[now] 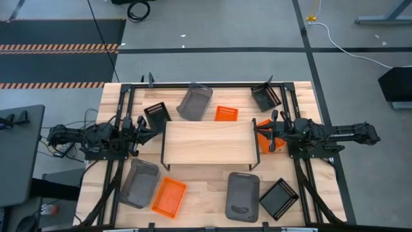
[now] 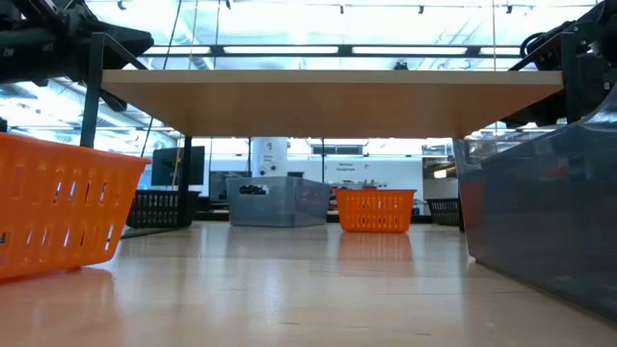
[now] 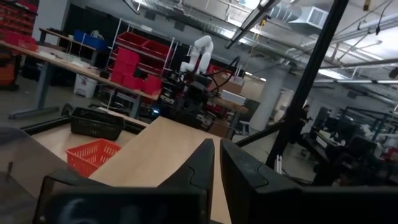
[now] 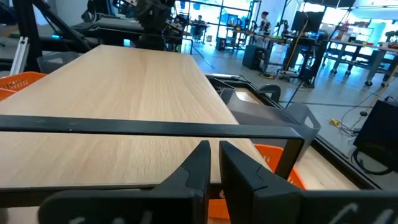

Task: Stack baskets on shelf by color
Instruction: Put the top right orange bin on the shelf

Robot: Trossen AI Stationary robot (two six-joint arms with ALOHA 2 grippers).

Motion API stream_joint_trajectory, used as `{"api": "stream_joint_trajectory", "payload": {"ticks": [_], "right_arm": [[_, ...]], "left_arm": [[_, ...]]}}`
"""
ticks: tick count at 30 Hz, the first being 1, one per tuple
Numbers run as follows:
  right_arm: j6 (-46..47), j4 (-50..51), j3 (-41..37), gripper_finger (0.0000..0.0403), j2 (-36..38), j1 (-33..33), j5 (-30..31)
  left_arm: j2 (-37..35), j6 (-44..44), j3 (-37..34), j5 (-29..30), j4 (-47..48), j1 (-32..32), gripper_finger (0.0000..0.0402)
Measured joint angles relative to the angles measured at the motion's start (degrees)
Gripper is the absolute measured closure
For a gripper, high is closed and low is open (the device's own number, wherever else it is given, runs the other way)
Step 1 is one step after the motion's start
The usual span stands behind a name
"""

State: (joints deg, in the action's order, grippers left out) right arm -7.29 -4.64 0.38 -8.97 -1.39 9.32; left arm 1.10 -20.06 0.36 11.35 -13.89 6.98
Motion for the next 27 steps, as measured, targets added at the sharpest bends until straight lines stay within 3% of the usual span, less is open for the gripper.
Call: {"api": "stream_joint_trajectory", "payload": {"ticks": [10, 20, 27], "right_arm": [[1.6, -1.8, 0.0, 0.0364, 0.0, 0.0, -0.1], [13.0, -2.2, 0.0, 0.0364, -0.1, 0.0, -0.6], [14.9, -1.2, 0.0, 0.0364, 0.0, 0.1, -0.5]], "left_arm": [[0.0, 1.3, 0.0, 1.1, -0.4, 0.0, 0.0372], [0.0, 6.9, 0.0, 3.0, -8.5, 0.0, 0.0367], [1.6, 1.6, 0.0, 3.0, -0.9, 1.0, 0.0366]]}}
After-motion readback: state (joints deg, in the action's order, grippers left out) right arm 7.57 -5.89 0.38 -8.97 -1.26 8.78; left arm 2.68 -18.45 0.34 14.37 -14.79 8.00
